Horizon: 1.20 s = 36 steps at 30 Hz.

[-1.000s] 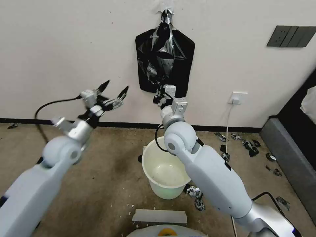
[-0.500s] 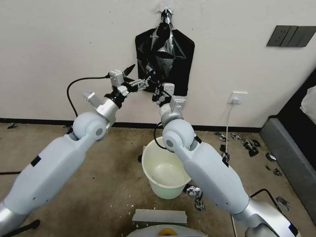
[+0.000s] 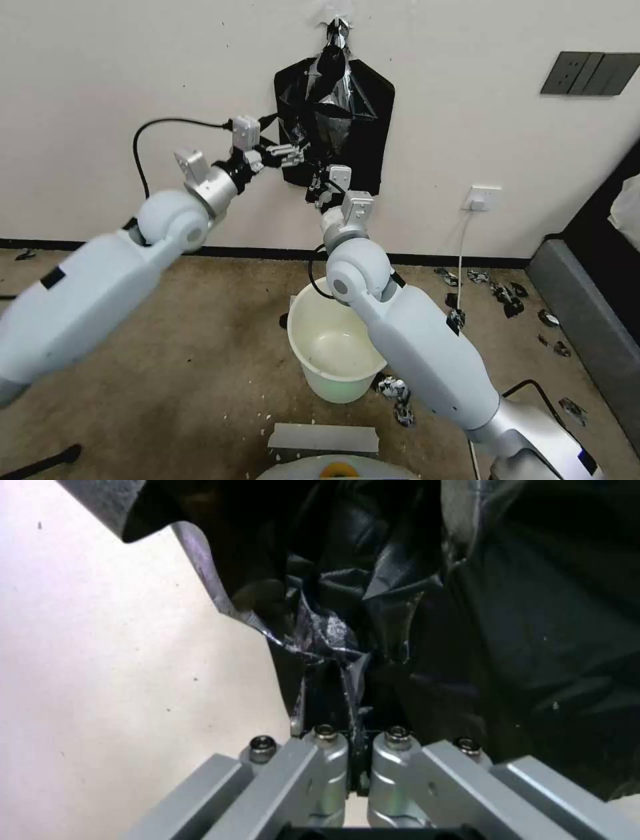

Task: Place a trash bag onto the trash bin.

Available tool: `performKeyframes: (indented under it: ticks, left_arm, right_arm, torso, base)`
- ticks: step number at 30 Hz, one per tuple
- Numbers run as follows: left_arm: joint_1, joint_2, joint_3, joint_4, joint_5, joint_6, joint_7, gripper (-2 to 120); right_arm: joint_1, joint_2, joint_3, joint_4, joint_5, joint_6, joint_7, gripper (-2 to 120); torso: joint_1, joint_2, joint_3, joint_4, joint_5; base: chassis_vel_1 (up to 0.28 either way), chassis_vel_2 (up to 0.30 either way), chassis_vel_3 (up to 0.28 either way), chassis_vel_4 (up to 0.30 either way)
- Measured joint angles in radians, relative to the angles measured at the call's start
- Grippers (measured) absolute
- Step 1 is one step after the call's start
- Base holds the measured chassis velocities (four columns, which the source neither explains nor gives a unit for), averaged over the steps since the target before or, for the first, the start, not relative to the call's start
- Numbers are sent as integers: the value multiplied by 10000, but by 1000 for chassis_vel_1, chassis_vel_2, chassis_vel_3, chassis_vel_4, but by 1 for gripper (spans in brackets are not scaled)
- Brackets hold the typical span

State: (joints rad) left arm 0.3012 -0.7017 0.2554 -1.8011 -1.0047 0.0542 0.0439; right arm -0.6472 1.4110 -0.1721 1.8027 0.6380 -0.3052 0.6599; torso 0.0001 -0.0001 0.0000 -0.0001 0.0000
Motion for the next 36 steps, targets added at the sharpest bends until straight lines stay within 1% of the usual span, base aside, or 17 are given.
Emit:
performKeyframes:
  ticks: [2,3,6,7,9,12,15,16,19,20,23,24,27,28,31,32,36]
  left_arm:
    - [-249,111,176,36,10,367,-7,100]
    - [-249,111,176,36,10,367,-7,100]
    - [-474,423,359,84,94,894,68,100]
    - [-474,423,359,84,94,894,68,100]
    - [-620,661,499,144,153,1093,187,100]
    - [-780,733,688,250,158,1136,206,100]
    - [-1168,739,1121,369,38,1133,208,100]
    - [-1168,739,1121,369,38,1133,208,100]
    - [-1805,720,1777,416,-105,1119,212,100]
    - [-1805,720,1777,416,-105,1119,212,100]
    - [-2607,661,2455,532,-207,1110,215,100]
    - [-2607,661,2455,532,-207,1110,215,100]
    - [-3116,682,2868,611,-237,1147,220,99]
    - [-3116,682,2868,611,-237,1147,220,99]
    - [-3438,728,3073,702,-242,1306,285,87]
    - [-3438,728,3073,702,-242,1306,285,87]
    - [-3679,844,3299,757,-276,1419,530,66]
  right_arm:
    - [-7,1,8,0,-2,3,0,0]
    - [-7,1,8,0,-2,3,0,0]
    - [-28,-2,18,12,-4,7,0,0]
    - [-28,-2,18,12,-4,7,0,0]
    - [-31,-11,19,16,-6,11,-1,0]
    - [-30,-11,18,13,-9,15,-7,0]
    - [-7,3,7,-13,-14,21,-22,0]
    - [-7,3,7,-13,-14,21,-22,0]
    - [12,31,5,-16,-20,25,-25,0]
    - [12,31,5,-16,-20,25,-25,0]
    - [-38,0,7,7,-24,27,-26,0]
    - [-38,0,7,7,-24,27,-26,0]
    - [-98,-38,77,84,-27,29,-27,0]
    - [-98,-38,77,84,-27,29,-27,0]
    - [-119,-100,123,147,-28,30,-28,0]
    - [-119,-100,123,147,-28,30,-28,0]
    - [-95,-132,171,178,-29,34,-41,0]
  torso:
    - [0,0,0,0,1]
    - [0,0,0,0,1]
    - [0,0,0,0,-1]
    - [0,0,0,0,-1]
    - [-1,0,0,3,0]
    - [-1,0,0,3,-1]
    - [-1,0,0,0,0]
    - [-1,0,0,0,0]
    - [-1,1,0,1,-1]
    - [-1,1,0,1,-1]
    - [0,1,0,-1,0]
    - [0,1,0,-1,0]
    - [-1,1,0,0,1]
    - [-1,1,0,0,1]
    - [-1,1,0,1,0]
    - [-1,1,0,1,0]
    - [-1,1,-1,1,0]
  base:
    - [0,0,0,0]
    - [0,0,0,0]
    - [0,0,0,0]
    - [0,0,0,0]
    - [0,0,0,0]
    - [0,0,0,0]
    - [0,0,0,0]
    - [0,0,0,0]
    - [0,0,0,0]
    - [0,0,0,0]
    - [0,0,0,0]
    - [0,0,0,0]
    - [0,0,0,0]
    - [0,0,0,0]
    - [0,0,0,0]
    - [0,0,0,0]
    - [0,0,0,0]
